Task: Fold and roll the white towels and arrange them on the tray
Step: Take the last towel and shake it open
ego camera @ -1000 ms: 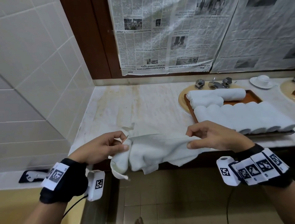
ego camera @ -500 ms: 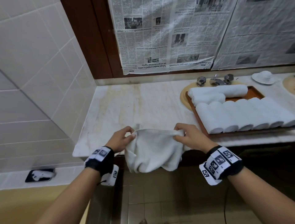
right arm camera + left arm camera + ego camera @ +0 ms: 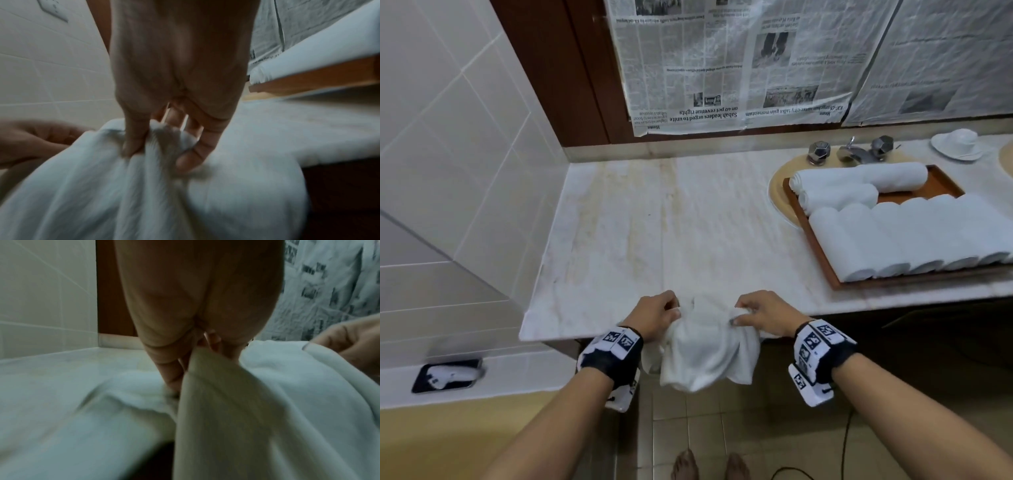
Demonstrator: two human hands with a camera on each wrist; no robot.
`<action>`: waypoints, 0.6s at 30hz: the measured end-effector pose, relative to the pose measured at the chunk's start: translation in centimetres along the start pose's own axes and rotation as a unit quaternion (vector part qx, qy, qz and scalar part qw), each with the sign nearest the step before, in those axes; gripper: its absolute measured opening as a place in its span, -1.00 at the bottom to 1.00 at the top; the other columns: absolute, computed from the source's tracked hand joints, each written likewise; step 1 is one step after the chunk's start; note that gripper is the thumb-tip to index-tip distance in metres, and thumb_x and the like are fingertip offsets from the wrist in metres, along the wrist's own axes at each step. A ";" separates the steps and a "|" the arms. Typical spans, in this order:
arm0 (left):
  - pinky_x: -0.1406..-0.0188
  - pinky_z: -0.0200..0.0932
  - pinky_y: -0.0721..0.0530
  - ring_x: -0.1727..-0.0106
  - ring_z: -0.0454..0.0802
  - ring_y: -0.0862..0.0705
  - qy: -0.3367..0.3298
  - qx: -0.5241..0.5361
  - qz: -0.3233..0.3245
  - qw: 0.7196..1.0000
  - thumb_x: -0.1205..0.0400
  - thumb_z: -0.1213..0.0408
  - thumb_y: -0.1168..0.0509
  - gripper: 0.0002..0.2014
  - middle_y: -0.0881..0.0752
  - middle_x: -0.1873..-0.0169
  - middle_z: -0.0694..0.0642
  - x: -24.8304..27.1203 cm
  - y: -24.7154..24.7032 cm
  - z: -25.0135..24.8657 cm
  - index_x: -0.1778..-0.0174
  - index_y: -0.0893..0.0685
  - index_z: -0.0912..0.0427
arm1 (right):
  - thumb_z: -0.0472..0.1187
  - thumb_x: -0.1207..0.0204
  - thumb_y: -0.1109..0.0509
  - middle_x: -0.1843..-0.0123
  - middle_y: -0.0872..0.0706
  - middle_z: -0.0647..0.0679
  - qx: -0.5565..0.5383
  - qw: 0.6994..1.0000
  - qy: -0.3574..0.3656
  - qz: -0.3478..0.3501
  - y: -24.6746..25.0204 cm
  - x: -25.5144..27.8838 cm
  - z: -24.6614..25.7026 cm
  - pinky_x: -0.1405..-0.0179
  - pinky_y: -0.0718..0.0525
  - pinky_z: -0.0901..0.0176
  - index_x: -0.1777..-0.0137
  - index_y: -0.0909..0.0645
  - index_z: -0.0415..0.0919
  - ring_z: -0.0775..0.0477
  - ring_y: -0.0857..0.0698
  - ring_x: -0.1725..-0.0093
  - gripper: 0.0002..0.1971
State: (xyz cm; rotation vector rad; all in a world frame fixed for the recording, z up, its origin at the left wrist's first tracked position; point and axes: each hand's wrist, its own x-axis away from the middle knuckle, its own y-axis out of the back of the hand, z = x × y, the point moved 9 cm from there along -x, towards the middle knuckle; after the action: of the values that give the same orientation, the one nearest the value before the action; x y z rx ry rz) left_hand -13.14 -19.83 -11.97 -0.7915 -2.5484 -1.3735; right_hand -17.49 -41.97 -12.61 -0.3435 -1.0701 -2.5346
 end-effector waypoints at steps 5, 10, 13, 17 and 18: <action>0.00 -0.13 -0.60 0.03 -0.09 -0.71 -0.059 0.029 0.010 0.998 -0.69 0.07 -0.32 -0.97 -0.77 0.11 -0.07 3.7 3.6 -1.4 0.05 -0.64 -0.13 | -0.05 -0.43 -0.62 0.16 -0.80 0.09 -0.043 0.999 -0.002 0.002 3.0 3.5 0.4 0.12 -0.60 0.22 0.16 -0.74 -0.01 0.08 -0.75 0.12 -0.88; 0.12 -0.34 -0.55 0.17 -0.18 -0.68 -0.111 0.043 -0.073 0.990 -0.72 0.06 -0.31 -0.95 -0.75 0.21 -0.02 5.9 8.7 -3.4 -0.02 -0.60 -0.09 | 0.06 -0.44 -0.60 0.22 -0.76 -0.03 0.000 0.998 0.044 -0.054 7.6 6.1 3.9 0.15 -0.55 0.06 0.18 -0.71 0.01 -0.12 -0.71 0.15 -0.82; 0.22 -0.40 -0.51 0.23 -0.19 -0.65 -0.126 0.033 -0.095 0.987 -0.72 0.06 -0.31 -0.94 -0.73 0.19 0.00 6.8 11.1 -4.1 -0.02 -0.59 -0.09 | 0.10 -0.43 -0.60 0.25 -0.74 -0.05 0.049 0.996 0.059 -0.045 9.3 7.6 6.0 0.14 -0.60 -0.10 0.18 -0.69 0.00 -0.11 -0.69 0.17 -0.78; 0.32 -0.25 -0.57 0.28 -0.06 -0.67 -0.144 0.025 -0.117 0.982 -0.68 -0.04 -0.34 -0.86 -0.71 0.22 -0.03 8.6 15.7 -5.2 0.01 -0.62 -0.09 | 0.05 -0.43 -0.62 0.13 -0.76 0.13 0.102 0.991 0.071 -0.040 12.2 9.5 9.0 0.10 -0.55 0.27 0.00 -0.71 -0.05 0.12 -0.68 0.11 -0.74; 0.26 -0.27 -0.56 0.24 -0.04 -0.67 -0.157 0.009 -0.116 0.981 -0.66 -0.07 -0.37 -0.82 -0.71 0.23 -0.02 9.0 16.7 -5.7 0.04 -0.63 -0.07 | 0.03 -0.45 -0.61 0.07 -0.73 0.19 0.157 0.985 0.066 -0.041 13.0 9.7 9.5 0.08 -0.52 0.30 -0.06 -0.70 -0.05 0.13 -0.65 0.05 -0.72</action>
State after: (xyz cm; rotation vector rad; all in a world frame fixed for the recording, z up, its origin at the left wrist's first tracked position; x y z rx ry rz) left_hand -13.02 -13.61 6.86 -0.7850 -2.9743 -1.3817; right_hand -20.00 -45.74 5.57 -0.0469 -1.4266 -2.3657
